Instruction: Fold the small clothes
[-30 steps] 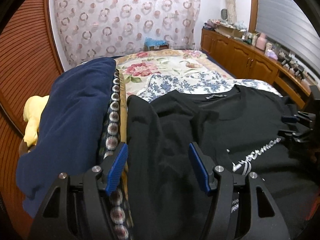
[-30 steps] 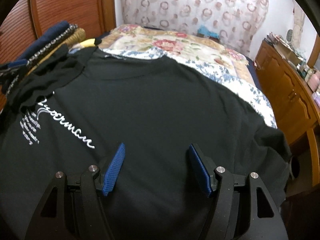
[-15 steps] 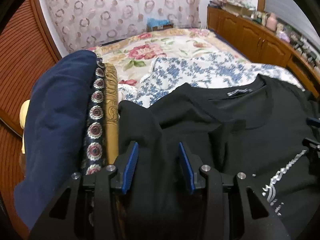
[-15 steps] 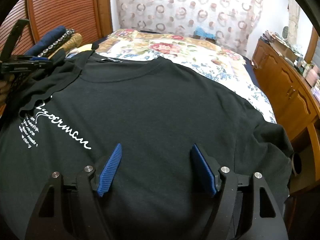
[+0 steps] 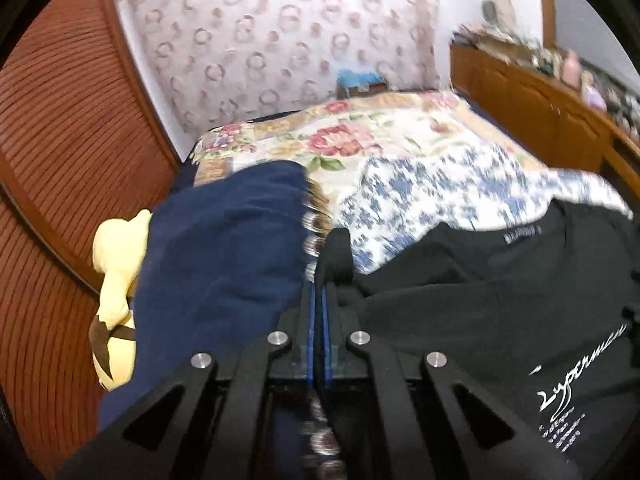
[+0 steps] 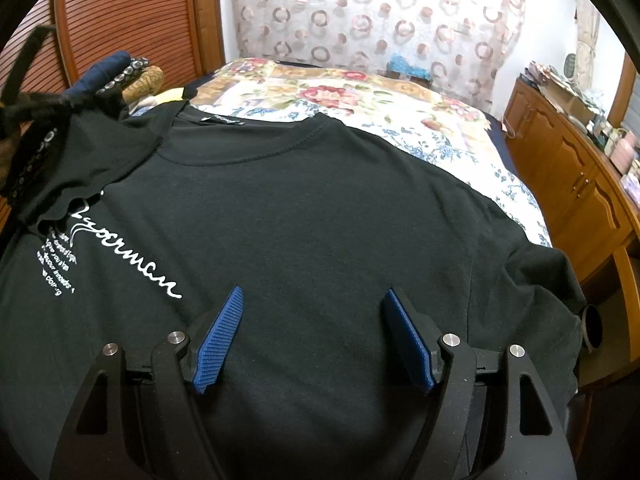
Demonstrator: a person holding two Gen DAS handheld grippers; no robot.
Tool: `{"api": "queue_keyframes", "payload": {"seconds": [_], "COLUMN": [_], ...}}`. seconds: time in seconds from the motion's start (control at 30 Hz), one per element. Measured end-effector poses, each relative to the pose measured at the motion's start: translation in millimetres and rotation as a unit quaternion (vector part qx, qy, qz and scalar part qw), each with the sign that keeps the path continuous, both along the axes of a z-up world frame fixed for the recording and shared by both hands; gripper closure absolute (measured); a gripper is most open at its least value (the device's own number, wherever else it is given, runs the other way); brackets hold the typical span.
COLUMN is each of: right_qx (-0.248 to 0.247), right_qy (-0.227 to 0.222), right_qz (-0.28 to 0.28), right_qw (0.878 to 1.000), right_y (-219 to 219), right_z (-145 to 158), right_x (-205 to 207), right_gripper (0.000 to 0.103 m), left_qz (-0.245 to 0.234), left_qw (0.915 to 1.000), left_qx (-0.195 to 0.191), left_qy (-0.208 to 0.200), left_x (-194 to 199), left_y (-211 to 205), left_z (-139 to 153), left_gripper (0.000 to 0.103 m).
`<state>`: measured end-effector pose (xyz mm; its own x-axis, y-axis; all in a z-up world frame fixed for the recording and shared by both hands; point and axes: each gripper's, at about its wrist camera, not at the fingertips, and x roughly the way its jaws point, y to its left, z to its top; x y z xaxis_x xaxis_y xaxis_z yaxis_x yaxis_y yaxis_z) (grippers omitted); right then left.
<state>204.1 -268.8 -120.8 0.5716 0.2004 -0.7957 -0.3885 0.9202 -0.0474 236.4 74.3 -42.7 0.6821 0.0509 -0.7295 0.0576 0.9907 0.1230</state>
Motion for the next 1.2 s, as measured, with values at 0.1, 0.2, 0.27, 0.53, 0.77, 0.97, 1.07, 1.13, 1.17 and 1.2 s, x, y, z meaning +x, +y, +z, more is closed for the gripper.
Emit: {"api": "queue_keyframes", "payload": {"seconds": [0.1, 0.2, 0.27, 0.53, 0.77, 0.97, 1.07, 1.13, 1.17, 1.2], "right_qx": [0.0, 0.0, 0.0, 0.001, 0.001, 0.001, 0.001, 0.001, 0.003, 0.005], "right_qy": [0.0, 0.0, 0.0, 0.0, 0.0, 0.0, -0.001, -0.001, 0.0, 0.002], "right_qz": [0.0, 0.0, 0.0, 0.0, 0.0, 0.0, 0.0, 0.0, 0.001, 0.001], "right_qw": [1.0, 1.0, 1.0, 1.0, 1.0, 1.0, 1.0, 1.0, 1.0, 1.0], "right_y": [-0.2, 0.5, 0.6, -0.1, -1.8, -3.2, -3.5, -3.7, -3.9, -4.6], "right_z": [-0.1, -0.1, -0.1, -0.1, -0.4, -0.7, -0.9, -0.4, -0.5, -0.5], "right_x": [0.0, 0.2, 0.2, 0.4, 0.3, 0.5, 0.6, 0.6, 0.7, 0.9], "right_gripper": [0.028, 0.027, 0.027, 0.027, 0.026, 0.025, 0.025, 0.025, 0.025, 0.025], "left_qz": [-0.004, -0.011, -0.019, -0.069, -0.119, -0.134, -0.129, -0.13, -0.129, -0.128], "left_qw": [0.9998, 0.9993, 0.9987, 0.9931, 0.9844, 0.9808, 0.9816, 0.9815, 0.9818, 0.9819], "left_qx": [-0.022, -0.037, -0.046, -0.078, -0.104, -0.122, -0.12, -0.12, -0.12, -0.121], "left_qy": [-0.003, -0.004, -0.007, -0.056, -0.077, -0.073, -0.073, -0.073, -0.072, -0.071], "left_x": [-2.0, -5.8, -11.0, -57.3, -100.7, -124.7, -134.3, -138.2, -139.7, -141.5], "left_y": [10.0, 8.4, 7.1, -13.5, -38.5, -60.7, -66.5, -69.3, -72.0, -72.5], "left_z": [-0.1, -2.6, -1.9, 24.2, 31.0, 19.5, 14.5, 11.7, 10.2, 8.9], "left_gripper": [0.102, 0.101, 0.1, 0.076, 0.047, 0.047, 0.047, 0.047, 0.047, 0.047]}}
